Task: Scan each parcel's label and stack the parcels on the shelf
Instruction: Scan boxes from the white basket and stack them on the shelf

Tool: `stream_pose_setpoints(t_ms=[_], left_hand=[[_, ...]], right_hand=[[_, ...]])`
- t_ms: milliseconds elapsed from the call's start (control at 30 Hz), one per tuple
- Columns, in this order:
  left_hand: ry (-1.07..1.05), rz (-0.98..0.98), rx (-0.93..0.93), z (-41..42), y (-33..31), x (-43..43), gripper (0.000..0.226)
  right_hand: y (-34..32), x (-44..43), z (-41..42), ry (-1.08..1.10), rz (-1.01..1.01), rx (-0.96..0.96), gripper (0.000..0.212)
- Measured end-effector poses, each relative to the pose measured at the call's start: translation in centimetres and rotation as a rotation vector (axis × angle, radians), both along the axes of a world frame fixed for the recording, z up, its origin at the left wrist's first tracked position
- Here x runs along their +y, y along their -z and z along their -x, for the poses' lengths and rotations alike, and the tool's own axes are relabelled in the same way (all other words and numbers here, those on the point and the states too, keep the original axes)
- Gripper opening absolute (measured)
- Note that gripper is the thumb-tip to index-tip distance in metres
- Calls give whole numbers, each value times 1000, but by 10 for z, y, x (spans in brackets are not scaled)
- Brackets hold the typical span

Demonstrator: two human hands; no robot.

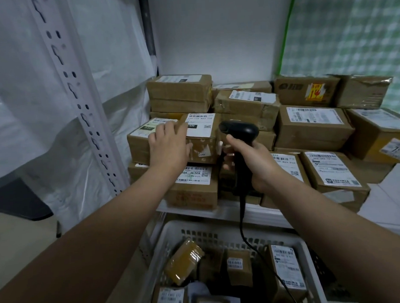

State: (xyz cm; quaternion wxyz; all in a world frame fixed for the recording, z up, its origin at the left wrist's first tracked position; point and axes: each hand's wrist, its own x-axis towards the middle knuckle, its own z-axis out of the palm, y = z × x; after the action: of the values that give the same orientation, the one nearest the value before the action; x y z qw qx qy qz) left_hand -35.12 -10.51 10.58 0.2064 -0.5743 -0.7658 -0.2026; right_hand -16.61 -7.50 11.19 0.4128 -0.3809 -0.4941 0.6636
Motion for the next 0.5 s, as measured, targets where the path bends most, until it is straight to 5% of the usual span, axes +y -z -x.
stream_pose_setpoints(t_ms=[267,500], left_hand=[[143,-6,-38,-24,18,-34,58],[61,22,-642,-18,12,-13,69]], right_hand=[[20,-33,-42,-117,-19,-79,24],[11,-21,-9,-42,14,18,28]])
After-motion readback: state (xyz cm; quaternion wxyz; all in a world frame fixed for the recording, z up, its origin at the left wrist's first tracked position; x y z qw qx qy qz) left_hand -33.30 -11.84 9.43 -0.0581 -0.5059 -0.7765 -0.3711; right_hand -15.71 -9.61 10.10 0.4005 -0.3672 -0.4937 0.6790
